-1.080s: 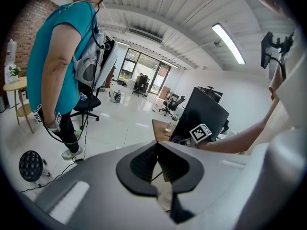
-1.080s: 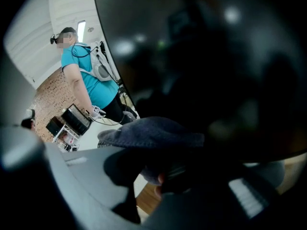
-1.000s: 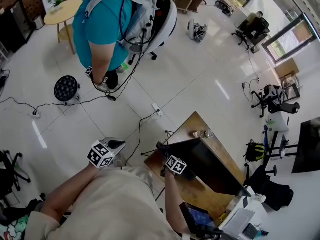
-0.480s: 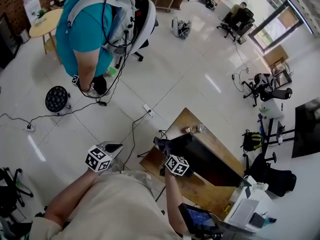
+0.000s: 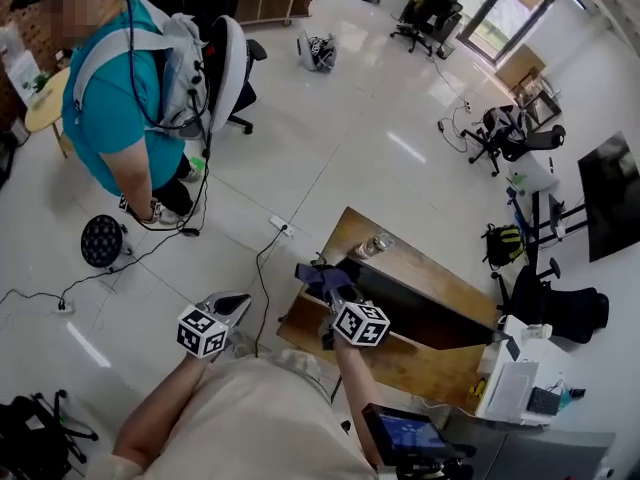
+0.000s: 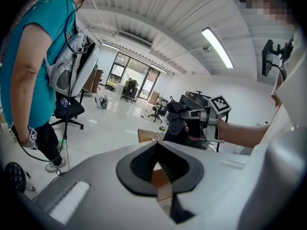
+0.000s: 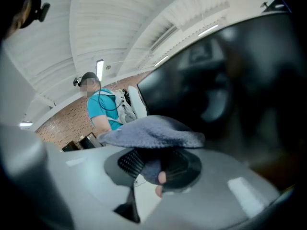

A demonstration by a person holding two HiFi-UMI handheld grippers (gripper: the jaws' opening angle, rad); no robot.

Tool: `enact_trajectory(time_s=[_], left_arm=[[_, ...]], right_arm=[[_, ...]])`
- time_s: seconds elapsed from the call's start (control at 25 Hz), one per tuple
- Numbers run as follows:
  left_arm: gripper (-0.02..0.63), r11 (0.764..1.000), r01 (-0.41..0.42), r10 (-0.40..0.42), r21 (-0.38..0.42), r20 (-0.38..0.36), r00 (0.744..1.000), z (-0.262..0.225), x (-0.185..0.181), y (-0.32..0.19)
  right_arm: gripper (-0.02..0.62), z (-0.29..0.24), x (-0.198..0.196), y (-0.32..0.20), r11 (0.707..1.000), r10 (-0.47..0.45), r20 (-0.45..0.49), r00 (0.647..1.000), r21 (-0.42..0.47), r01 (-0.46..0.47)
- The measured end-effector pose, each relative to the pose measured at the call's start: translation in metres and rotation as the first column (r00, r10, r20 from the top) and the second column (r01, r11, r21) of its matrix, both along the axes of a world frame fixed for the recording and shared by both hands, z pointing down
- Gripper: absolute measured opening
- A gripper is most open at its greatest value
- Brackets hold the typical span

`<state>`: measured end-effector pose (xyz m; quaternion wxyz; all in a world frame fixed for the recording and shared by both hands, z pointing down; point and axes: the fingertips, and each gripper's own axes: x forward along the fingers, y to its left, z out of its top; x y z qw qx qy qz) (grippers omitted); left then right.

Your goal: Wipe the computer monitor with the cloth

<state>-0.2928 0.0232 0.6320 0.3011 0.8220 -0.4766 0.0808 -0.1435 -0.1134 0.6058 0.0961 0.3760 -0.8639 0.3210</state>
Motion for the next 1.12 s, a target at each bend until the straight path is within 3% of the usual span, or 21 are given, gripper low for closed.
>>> enact_trajectory(time_s=[0.44, 1.12], left_arm=[[0.002, 0.999, -0.046, 0.047, 0.029, -0.047, 0.998, -0.035, 0.035, -0.035], [0.002, 0.994, -0.105, 0.106, 0.032, -0.047, 0.993, -0.042, 0.096, -0.063]], right_arm=[[0.083, -0.067, -0.006, -0.004, 0.999, -0.039, 0.116, 0.992, 0.024, 0.037], [0.083, -0.08, 0.055, -0.001, 0.991, -0.067, 0.066, 0.996, 0.124, 0.058]])
